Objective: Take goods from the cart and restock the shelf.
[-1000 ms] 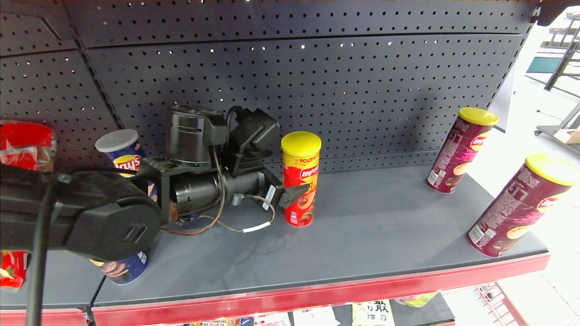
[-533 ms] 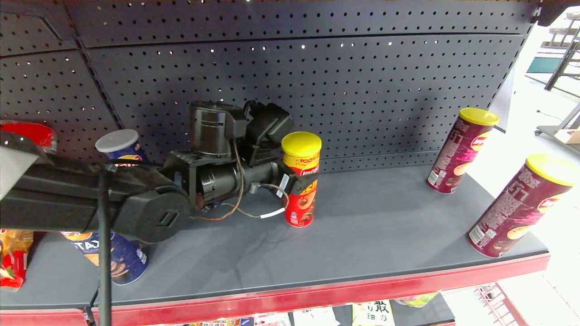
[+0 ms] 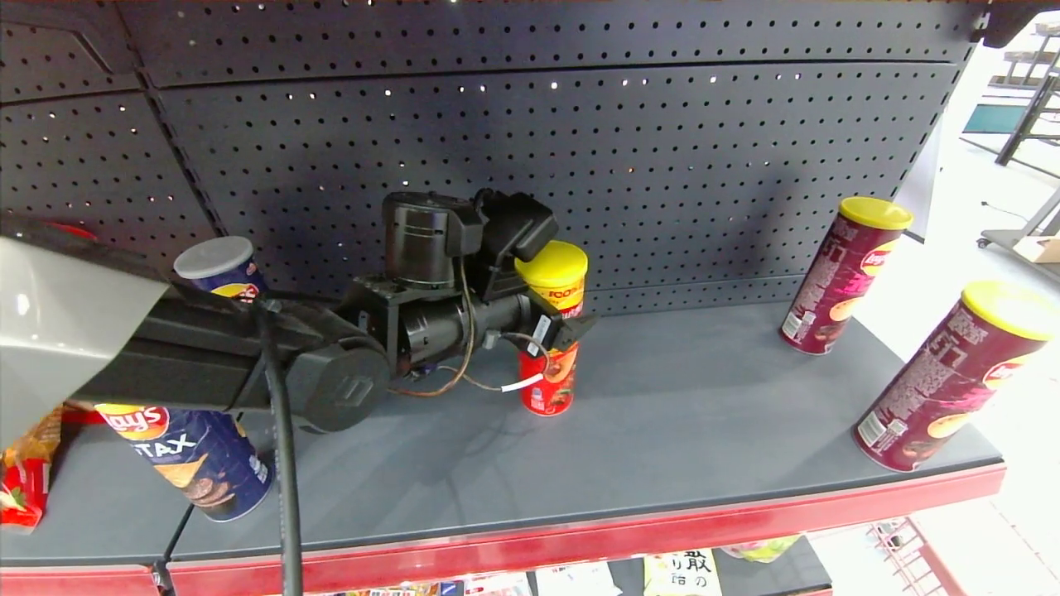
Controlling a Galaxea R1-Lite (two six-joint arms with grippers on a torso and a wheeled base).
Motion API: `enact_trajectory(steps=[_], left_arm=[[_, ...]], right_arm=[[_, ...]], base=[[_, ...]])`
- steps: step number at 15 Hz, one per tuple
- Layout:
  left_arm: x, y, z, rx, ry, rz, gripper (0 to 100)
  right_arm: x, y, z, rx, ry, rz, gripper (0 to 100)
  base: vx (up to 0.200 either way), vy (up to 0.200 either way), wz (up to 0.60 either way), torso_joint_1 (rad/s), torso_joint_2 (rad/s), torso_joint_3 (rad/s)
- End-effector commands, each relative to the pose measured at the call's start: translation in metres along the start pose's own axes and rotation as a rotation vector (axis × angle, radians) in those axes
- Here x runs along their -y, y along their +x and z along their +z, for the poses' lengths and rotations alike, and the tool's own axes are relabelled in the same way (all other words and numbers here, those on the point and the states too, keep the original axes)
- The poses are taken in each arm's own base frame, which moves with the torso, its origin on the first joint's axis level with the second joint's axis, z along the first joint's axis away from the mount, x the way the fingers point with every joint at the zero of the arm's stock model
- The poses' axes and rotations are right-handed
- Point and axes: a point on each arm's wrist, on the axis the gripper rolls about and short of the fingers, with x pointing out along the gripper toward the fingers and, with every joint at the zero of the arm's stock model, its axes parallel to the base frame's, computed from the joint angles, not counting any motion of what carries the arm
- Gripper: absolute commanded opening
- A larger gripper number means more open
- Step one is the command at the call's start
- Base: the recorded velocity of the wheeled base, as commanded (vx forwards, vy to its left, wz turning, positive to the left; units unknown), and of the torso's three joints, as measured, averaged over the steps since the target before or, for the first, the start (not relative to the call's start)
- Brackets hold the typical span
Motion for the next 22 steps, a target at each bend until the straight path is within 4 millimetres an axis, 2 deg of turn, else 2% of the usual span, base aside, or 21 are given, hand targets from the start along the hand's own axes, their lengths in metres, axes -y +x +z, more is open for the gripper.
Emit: enact_trajectory(steps=[1, 7, 8, 13, 15, 18, 21, 22], left_arm=[[0.001, 0.005, -0.004, -0.005, 0.000, -0.002, 100], [0.000, 0.010, 0.000, 0.014, -0.001, 0.009, 100], [0.000, 0.011, -0.001, 0.013, -0.001, 0.009, 0], [0.004, 0.006, -0.002, 0.007, -0.005, -0.011, 0], [0.004, -0.009, 0.006, 0.031, -0.009, -0.040, 0], [0.009, -0.046, 0.028, 0.099, -0.097, -0.113, 0], [0.013, -0.072, 0.026, 0.115, -0.115, -0.131, 0], [0.014, -0.075, 0.023, 0.127, -0.112, -0.138, 0]], right_arm=[[0.000, 0.000, 0.000, 0.001, 0.000, 0.000, 0], [0.000, 0.000, 0.000, 0.000, 0.000, 0.001, 0], [0.000, 0.000, 0.000, -0.002, 0.000, 0.001, 0], [0.000, 0.000, 0.000, 0.000, 0.000, -0.001, 0], [0.000, 0.000, 0.000, -0.002, 0.000, -0.001, 0], [0.000, 0.000, 0.000, 0.000, 0.000, -0.001, 0], [0.000, 0.000, 0.000, 0.000, 0.000, 0.001, 0], [0.000, 0.000, 0.000, -0.002, 0.000, 0.001, 0]], base=[[0.000, 0.000, 0.00, 0.000, 0.00, 0.000], [0.000, 0.000, 0.00, 0.000, 0.00, 0.000], [0.000, 0.000, 0.00, 0.000, 0.00, 0.000], [0.000, 0.000, 0.00, 0.000, 0.00, 0.000], [0.000, 0.000, 0.00, 0.000, 0.00, 0.000], [0.000, 0.000, 0.00, 0.000, 0.00, 0.000], [0.000, 0.000, 0.00, 0.000, 0.00, 0.000], [0.000, 0.000, 0.00, 0.000, 0.00, 0.000]])
